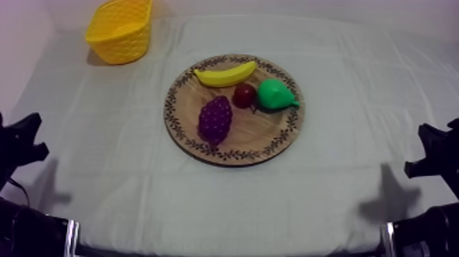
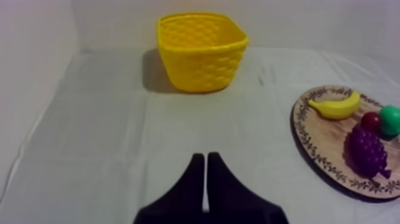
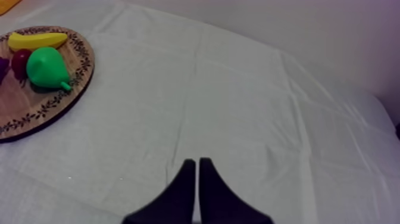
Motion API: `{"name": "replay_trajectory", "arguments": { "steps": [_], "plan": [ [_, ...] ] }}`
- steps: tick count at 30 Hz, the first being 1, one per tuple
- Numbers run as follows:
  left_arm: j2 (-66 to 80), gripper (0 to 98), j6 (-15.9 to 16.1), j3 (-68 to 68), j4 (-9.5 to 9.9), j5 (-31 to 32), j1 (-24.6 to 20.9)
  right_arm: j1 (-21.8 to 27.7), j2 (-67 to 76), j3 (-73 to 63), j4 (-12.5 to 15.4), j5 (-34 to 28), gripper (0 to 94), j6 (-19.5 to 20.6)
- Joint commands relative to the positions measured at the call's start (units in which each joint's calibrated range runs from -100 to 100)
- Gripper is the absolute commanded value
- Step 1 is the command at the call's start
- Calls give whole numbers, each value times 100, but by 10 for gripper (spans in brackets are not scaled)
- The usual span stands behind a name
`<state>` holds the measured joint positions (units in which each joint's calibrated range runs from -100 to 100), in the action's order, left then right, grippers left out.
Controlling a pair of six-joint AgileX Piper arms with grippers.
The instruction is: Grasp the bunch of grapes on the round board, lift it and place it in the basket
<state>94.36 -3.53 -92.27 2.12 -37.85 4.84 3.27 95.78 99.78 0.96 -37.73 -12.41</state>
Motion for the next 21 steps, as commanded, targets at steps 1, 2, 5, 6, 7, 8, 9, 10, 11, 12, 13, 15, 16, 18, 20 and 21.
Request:
{"name": "replay_trajectory", "arguments": {
  "steps": [1, 2, 5, 6, 7, 8, 9, 10, 11, 12, 13, 15, 16, 18, 20, 21],
  "plan": [
    [-368, 0, -9, 482, -7, -11, 90, 3, -2, -1, 0, -1, 3, -1],
    [-523, 0, -11, 681, -9, -25, 149, 3, -2, -1, 0, -1, 3, -1],
    [-1034, 0, -31, 1343, 2, -100, 365, 3, -2, -1, 0, -1, 3, -1],
    [-1211, 0, -32, 1582, 6, -140, 448, 3, -2, -1, 0, -1, 3, -1],
    [-1395, 0, -35, 1830, 13, -190, 532, 3, -2, -1, 0, -1, 3, -1],
    [-1578, 0, -39, 2080, 20, -247, 615, 3, -2, -1, 0, -1, 3, -1],
    [-1763, 0, -42, 2336, 26, -311, 699, 3, -2, -1, 0, -1, 3, -1],
    [-1941, 0, -45, 2588, 30, -378, 780, 3, -2, -1, 0, -1, 3, -1],
    [-2113, 0, -48, 2839, 33, -444, 862, 3, -2, -1, 0, -1, 3, -1],
    [-2279, 0, -48, 3088, 35, -509, 944, 3, -2, -1, 0, -1, 3, -1],
    [-2440, 0, -41, 3332, 33, -577, 1025, 3, -2, -1, 0, -1, 3, -1],
    [-2766, 0, -18, 3828, 24, -739, 1190, 3, -2, -1, 0, -1, 3, -1],
    [-2936, 0, -3, 4082, 22, -842, 1280, 3, -2, -1, 0, -1, 3, -1],
    [-3312, 0, 23, 4604, 34, -1087, 1494, 3, -2, -1, 0, -1, 3, -1],
    [-3709, 0, 59, 5137, 44, -1341, 1728, 3, -2, -1, 0, -1, 3, -1],
    [-3906, 0, 76, 5393, 47, -1460, 1841, 3, -2, -1, 0, -1, 3, -1]
  ]
}}
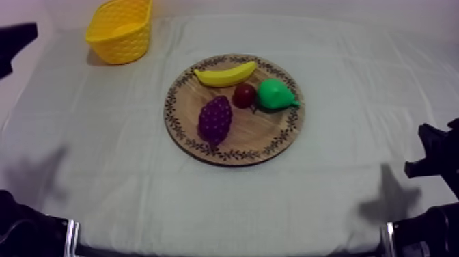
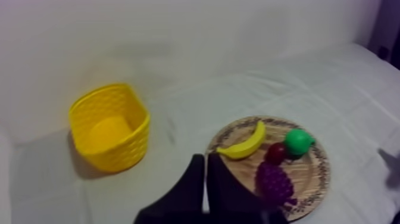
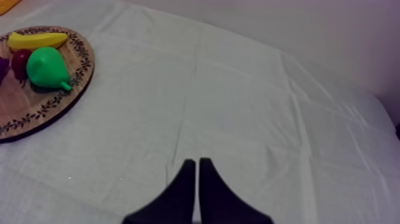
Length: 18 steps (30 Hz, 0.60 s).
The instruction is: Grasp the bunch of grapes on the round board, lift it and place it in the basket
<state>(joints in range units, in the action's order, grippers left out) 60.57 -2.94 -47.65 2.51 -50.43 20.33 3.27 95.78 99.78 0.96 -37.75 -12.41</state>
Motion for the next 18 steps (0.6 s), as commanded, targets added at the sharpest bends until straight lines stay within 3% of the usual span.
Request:
{"name": "replay_trajectory", "arguments": {
  "steps": [1, 12, 18],
  "plan": [
    [-716, 0, 34, 1178, 12, -318, 403, 3, -2, -1, 0, 0, 3, -1],
    [-2555, 0, 33, 3021, 73, -1201, 1687, 3, -2, -1, 0, 0, 3, -1],
    [-3477, 0, -44, 3396, 55, -1316, 2196, 3, -2, -1, 0, 0, 3, -1]
  ]
}}
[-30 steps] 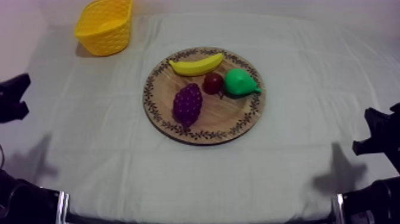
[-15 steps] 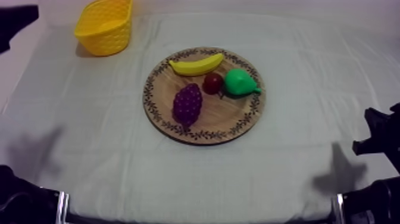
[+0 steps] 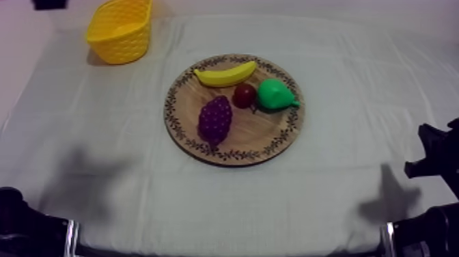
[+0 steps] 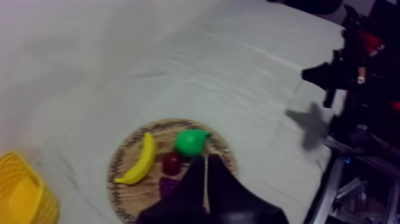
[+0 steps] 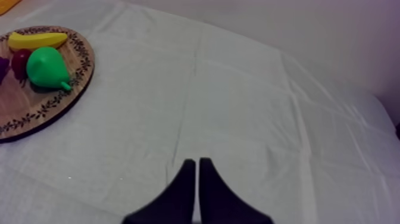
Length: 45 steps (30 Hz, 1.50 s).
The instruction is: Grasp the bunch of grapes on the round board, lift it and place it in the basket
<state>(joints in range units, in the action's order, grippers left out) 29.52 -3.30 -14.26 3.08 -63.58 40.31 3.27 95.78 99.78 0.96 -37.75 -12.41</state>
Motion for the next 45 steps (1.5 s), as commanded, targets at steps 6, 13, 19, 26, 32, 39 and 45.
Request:
{"name": "replay_trajectory", "arguments": {
  "steps": [6, 13, 19, 26, 32, 39, 45],
  "plan": [
    [-1408, 0, -104, 617, -15, -11, 414, 3, -2, -1, 0, 0, 3, -1],
    [-2705, 0, -116, 1581, -46, -243, 463, 3, -2, -1, 0, 0, 3, -1],
    [-3612, 0, -172, 1986, -131, -296, 446, 3, -2, -1, 0, 0, 3, -1],
    [-4134, 0, -151, 1546, -362, -25, 246, 3, -2, -1, 0, 0, 3, -1],
    [-4516, 0, -90, 871, -470, 306, -39, 3, -2, -1, 0, 0, 3, -1],
    [-4888, 0, -121, 502, -528, 629, -304, 3, -2, -1, 0, 0, 3, -1],
    [-5104, 0, -188, 622, -550, 660, -364, 3, -2, -1, 0, 0, 3, -1]
  ]
}}
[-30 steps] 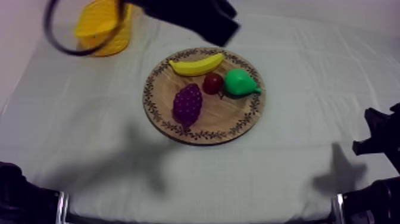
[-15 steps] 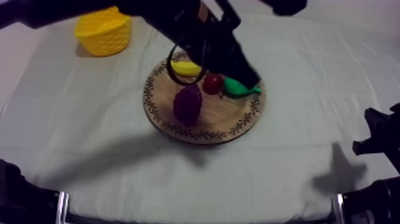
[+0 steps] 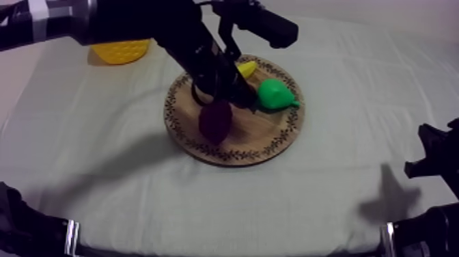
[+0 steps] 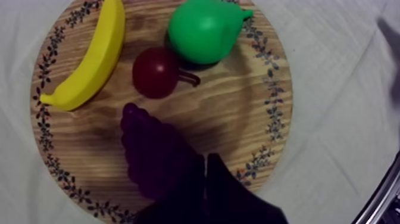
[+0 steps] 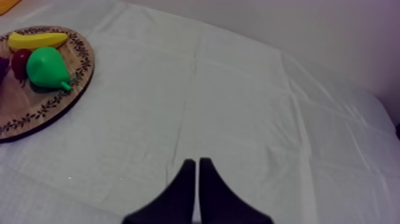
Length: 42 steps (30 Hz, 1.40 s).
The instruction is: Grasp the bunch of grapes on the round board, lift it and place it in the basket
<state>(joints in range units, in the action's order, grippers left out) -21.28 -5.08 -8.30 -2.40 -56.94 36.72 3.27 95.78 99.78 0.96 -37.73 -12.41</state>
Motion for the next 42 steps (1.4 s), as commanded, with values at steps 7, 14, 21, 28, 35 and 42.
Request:
{"name": "replay_trajectory", "arguments": {
  "steps": [7, 14, 21, 28, 35, 42],
  "plan": [
    [-181, 4, -866, 183, 47, -26, 29, 3, -2, -1, 0, -1, 3, -1],
    [-231, 18, -2503, 688, 439, -1556, 21, 3, -2, -1, 0, -1, 3, -1],
    [-207, 17, -2904, 1115, 706, -2581, 46, 3, -2, -1, 0, -1, 3, -1],
    [-127, 40, -2906, 953, 694, -2513, 13, 3, -2, -1, 0, -1, 3, -1],
    [4, 581, -2939, 392, 474, -2034, -107, 3, -2, -1, 0, -1, 3, -1],
    [99, 793, -2860, 122, 432, -1714, -149, 3, -2, -1, 0, -1, 3, -1]
  ]
}}
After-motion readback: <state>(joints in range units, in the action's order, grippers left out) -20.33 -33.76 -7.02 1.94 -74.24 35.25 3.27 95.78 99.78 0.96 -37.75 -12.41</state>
